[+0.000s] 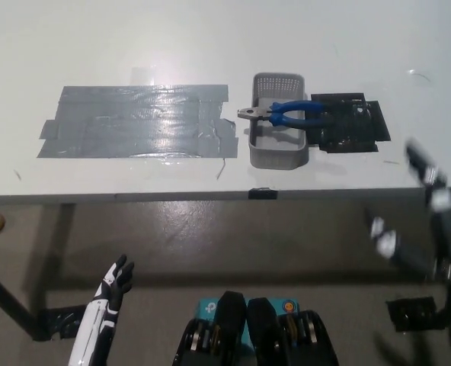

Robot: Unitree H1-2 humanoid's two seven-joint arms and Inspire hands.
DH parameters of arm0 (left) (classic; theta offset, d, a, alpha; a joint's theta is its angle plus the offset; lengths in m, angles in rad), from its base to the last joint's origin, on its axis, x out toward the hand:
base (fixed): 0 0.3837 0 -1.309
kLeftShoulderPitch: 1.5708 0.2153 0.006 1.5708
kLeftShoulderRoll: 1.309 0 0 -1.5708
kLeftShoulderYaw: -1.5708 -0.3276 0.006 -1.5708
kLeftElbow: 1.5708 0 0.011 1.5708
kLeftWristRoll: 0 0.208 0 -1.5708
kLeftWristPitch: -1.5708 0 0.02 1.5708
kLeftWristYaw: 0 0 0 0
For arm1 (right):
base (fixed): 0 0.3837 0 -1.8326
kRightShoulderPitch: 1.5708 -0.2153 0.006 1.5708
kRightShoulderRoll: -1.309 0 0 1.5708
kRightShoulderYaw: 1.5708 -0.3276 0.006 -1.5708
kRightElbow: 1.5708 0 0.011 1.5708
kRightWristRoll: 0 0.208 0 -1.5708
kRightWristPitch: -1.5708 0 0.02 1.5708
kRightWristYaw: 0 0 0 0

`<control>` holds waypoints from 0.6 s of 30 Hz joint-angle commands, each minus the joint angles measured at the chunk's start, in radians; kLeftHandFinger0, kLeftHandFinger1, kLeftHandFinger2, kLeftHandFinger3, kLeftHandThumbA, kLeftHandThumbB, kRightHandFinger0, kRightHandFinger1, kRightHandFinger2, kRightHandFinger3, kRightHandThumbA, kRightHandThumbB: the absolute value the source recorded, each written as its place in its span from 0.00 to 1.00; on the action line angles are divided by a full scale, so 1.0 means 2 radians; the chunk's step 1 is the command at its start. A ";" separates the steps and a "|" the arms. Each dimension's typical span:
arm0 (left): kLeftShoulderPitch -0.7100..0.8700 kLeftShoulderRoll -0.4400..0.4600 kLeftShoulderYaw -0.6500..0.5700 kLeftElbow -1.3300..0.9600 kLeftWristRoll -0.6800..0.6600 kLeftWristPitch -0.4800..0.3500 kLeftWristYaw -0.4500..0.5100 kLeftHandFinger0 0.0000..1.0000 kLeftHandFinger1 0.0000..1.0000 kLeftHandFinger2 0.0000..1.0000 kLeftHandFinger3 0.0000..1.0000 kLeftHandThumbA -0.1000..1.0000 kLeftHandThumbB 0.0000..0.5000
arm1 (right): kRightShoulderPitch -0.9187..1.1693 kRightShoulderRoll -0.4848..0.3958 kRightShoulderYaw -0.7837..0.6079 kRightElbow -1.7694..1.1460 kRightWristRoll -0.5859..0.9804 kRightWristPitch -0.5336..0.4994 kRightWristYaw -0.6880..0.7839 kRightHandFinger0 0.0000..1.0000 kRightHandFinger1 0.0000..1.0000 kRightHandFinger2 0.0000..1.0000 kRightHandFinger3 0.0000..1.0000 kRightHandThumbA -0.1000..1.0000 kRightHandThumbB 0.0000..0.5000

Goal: The robot picks the blue plier placed on top of the container and places it on the grey area of the table

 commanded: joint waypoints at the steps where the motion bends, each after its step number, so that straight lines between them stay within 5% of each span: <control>1: -0.004 0.004 0.000 -0.015 0.001 -0.018 0.001 1.00 1.00 1.00 1.00 1.00 0.00 | -0.108 -0.048 0.014 -0.005 -0.050 0.111 0.060 1.00 1.00 1.00 1.00 0.68 0.36; 5: -0.003 0.005 0.002 -0.017 0.003 -0.017 0.003 1.00 1.00 1.00 1.00 1.00 0.00 | -0.212 -0.085 0.057 0.056 -0.056 0.187 0.123 1.00 1.00 1.00 1.00 0.83 0.47; 9: -0.007 0.004 0.001 -0.021 0.000 -0.012 0.001 1.00 1.00 1.00 1.00 1.00 0.00 | -0.316 -0.102 0.092 0.166 -0.034 0.229 0.181 1.00 1.00 1.00 1.00 0.82 0.56; 18: -0.008 0.007 0.000 -0.018 0.007 -0.022 0.001 1.00 1.00 1.00 1.00 1.00 0.00 | -0.459 -0.089 0.205 0.369 -0.099 0.247 0.228 1.00 1.00 1.00 1.00 0.93 0.65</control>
